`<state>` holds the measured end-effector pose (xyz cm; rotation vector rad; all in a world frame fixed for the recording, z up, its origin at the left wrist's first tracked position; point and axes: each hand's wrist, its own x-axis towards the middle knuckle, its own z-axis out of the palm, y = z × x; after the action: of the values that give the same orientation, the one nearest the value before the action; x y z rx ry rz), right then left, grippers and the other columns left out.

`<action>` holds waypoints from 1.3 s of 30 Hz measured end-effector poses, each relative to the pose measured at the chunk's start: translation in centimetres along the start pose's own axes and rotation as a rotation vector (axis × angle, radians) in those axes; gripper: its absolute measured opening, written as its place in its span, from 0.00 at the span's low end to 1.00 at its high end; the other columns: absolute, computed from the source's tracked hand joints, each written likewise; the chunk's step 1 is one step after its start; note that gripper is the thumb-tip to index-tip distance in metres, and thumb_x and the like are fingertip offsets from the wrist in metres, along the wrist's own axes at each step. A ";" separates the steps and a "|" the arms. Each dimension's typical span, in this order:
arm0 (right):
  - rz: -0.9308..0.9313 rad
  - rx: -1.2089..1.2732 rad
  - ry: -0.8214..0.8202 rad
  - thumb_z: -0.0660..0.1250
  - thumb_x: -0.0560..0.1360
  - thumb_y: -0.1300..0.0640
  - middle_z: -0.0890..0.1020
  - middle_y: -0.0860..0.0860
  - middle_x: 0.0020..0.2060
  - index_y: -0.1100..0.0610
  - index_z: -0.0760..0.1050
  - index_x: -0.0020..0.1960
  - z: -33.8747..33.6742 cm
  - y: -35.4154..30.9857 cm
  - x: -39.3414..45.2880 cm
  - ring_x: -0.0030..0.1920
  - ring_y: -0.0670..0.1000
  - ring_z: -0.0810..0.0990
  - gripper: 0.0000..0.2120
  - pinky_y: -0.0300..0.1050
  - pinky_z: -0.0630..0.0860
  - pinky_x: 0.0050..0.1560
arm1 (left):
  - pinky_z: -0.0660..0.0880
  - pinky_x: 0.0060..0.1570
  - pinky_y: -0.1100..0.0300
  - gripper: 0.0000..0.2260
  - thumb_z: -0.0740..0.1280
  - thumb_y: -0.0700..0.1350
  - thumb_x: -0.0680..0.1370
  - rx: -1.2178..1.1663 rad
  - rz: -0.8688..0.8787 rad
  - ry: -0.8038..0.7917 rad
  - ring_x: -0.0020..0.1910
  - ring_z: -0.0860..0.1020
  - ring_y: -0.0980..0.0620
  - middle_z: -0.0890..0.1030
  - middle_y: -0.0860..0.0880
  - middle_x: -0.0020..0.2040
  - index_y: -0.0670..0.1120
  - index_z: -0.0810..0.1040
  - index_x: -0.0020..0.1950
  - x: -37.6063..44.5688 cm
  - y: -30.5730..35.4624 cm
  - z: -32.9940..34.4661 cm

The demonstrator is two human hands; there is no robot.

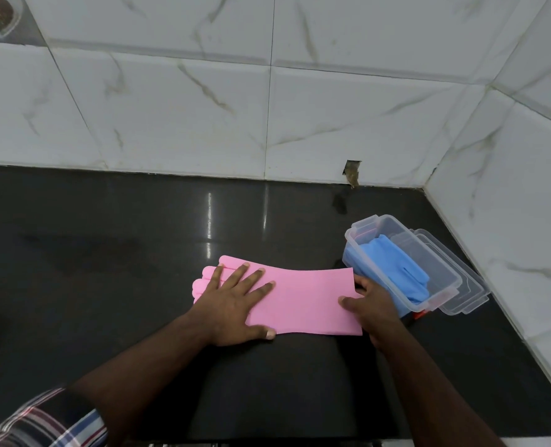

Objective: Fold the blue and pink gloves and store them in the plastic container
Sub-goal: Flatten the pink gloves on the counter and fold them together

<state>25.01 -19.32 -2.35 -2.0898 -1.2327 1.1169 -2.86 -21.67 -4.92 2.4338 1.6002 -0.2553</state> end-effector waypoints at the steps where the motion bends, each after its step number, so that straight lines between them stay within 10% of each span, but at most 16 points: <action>1: -0.003 -0.005 0.009 0.73 0.74 0.59 0.73 0.52 0.69 0.54 0.67 0.73 0.1 0.0 -0.1 0.68 0.55 0.72 0.29 0.56 0.70 0.69 | 0.32 0.75 0.39 0.47 0.39 0.81 0.65 -0.016 0.012 0.024 0.81 0.38 0.50 0.42 0.55 0.82 0.61 0.45 0.81 -0.1 -0.2 -0.2; 8: 0.017 -0.021 0.001 0.72 0.74 0.62 0.73 0.53 0.69 0.55 0.67 0.73 0.3 -0.4 0.0 0.68 0.56 0.72 0.30 0.57 0.70 0.70 | 0.66 0.68 0.50 0.22 0.62 0.52 0.77 -0.455 -0.377 0.517 0.67 0.73 0.39 0.77 0.41 0.66 0.43 0.77 0.68 -0.5 -4.6 -0.5; 14: 0.007 -0.029 0.001 0.72 0.74 0.62 0.73 0.53 0.70 0.55 0.66 0.74 0.5 -0.4 0.3 0.68 0.57 0.72 0.31 0.58 0.70 0.69 | 0.78 0.50 0.55 0.11 0.68 0.50 0.78 -0.738 -0.596 0.142 0.49 0.82 0.48 0.84 0.48 0.51 0.47 0.81 0.58 -2.2 -6.6 -2.4; 22: -0.016 0.016 0.016 0.73 0.73 0.62 0.73 0.52 0.70 0.54 0.67 0.74 1.3 -0.8 0.3 0.68 0.57 0.72 0.31 0.60 0.70 0.69 | 0.83 0.41 0.55 0.11 0.73 0.35 0.76 -1.395 -0.748 0.227 0.45 0.83 0.46 0.84 0.38 0.53 0.39 0.78 0.57 -3.5 -7.4 -2.2; 27: -0.066 0.015 -0.032 0.72 0.74 0.61 0.72 0.52 0.71 0.53 0.66 0.74 2.0 -1.8 0.2 0.69 0.56 0.71 0.31 0.57 0.70 0.68 | 0.83 0.48 0.48 0.11 0.74 0.38 0.75 -1.270 -0.782 0.254 0.47 0.84 0.44 0.84 0.41 0.51 0.41 0.79 0.55 -4.0 -8.5 -1.4; 33: -0.127 -0.185 -0.179 0.76 0.71 0.56 0.67 0.48 0.75 0.48 0.55 0.78 0.8 -1.5 0.5 0.72 0.54 0.68 0.43 0.55 0.65 0.71 | 0.73 0.62 0.46 0.22 0.69 0.52 0.75 -0.452 -0.570 0.442 0.64 0.74 0.43 0.75 0.48 0.66 0.55 0.74 0.69 -3.8 -5.4 -1.5; 39: -0.161 -0.374 -0.315 0.79 0.67 0.57 0.65 0.48 0.75 0.41 0.52 0.78 -0.1 -1.5 0.5 0.62 0.52 0.74 0.50 0.53 0.75 0.65 | 0.47 0.76 0.38 0.33 0.64 0.65 0.76 -0.190 -0.111 0.067 0.81 0.48 0.48 0.55 0.56 0.82 0.60 0.58 0.79 -0.8 0.9 -2.6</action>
<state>24.51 -18.18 -1.42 -2.0738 -1.8484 1.2518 -2.28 -21.97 -2.11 2.2371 1.7058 -0.0378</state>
